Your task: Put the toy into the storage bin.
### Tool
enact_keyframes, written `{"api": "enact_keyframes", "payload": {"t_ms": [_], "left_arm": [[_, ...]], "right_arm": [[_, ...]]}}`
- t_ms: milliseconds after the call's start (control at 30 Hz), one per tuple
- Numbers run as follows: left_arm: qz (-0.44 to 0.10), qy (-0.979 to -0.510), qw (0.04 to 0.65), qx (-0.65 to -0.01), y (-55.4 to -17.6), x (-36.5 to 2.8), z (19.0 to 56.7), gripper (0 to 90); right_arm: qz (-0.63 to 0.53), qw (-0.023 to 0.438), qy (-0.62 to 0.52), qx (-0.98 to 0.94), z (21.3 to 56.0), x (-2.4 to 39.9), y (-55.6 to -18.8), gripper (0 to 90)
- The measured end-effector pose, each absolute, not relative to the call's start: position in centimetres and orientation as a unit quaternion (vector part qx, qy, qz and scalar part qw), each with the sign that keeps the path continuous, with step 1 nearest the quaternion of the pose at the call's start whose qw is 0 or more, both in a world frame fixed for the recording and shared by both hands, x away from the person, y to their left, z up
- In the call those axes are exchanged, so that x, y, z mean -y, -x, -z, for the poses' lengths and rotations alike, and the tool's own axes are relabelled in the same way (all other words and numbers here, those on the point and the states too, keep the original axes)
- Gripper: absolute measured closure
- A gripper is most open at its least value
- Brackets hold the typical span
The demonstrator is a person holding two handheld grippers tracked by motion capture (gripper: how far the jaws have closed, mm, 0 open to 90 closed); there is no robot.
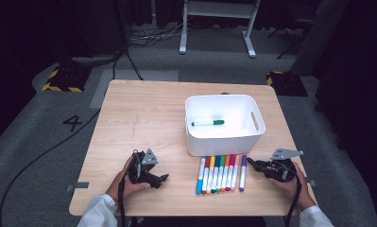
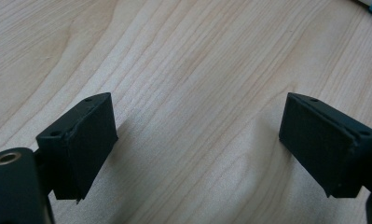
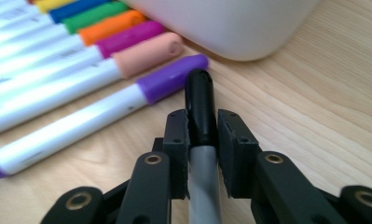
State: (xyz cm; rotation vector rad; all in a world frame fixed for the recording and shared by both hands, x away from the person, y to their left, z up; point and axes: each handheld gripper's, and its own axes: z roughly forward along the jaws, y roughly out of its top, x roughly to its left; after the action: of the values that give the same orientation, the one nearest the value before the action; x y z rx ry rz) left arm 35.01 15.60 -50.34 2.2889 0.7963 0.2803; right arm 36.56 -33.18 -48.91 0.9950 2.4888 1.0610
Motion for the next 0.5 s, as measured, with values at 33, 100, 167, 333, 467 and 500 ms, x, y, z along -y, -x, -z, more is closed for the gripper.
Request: {"api": "enact_keyframes", "payload": {"t_ms": [33, 100, 167, 333, 467, 500], "left_arm": [[-0.108, -0.881, 0.344, -0.306, -35.01, -15.6, 50.34, 11.2], [-0.108, -0.881, 0.344, -0.306, -35.01, -15.6, 50.34, 11.2], [-0.108, -0.881, 0.343, -0.306, -35.02, -15.61, 50.34, 11.2], [-0.108, -0.881, 0.344, -0.306, -35.01, -15.6, 50.34, 11.2], [-0.108, -0.881, 0.344, -0.306, -35.01, -15.6, 50.34, 11.2], [-0.108, -0.881, 0.344, -0.306, -35.01, -15.6, 50.34, 11.2]], "right_arm": [[-0.364, 0.127, -0.337, -0.859, 48.89, 32.95, -36.43, 74.7], [-0.363, 0.125, -0.333, -0.861, 48.97, 32.66, -36.36, 74.7], [-0.359, 0.123, -0.326, -0.866, 49.12, 32.29, -36.35, 74.8], [-0.362, 0.119, -0.327, -0.865, 49.27, 32.05, -36.62, 74.8], [-0.362, 0.122, -0.327, -0.864, 49.17, 32.17, -36.62, 74.7], [-0.364, 0.12, -0.327, -0.864, 49.09, 32.28, -36.67, 74.8]]}}
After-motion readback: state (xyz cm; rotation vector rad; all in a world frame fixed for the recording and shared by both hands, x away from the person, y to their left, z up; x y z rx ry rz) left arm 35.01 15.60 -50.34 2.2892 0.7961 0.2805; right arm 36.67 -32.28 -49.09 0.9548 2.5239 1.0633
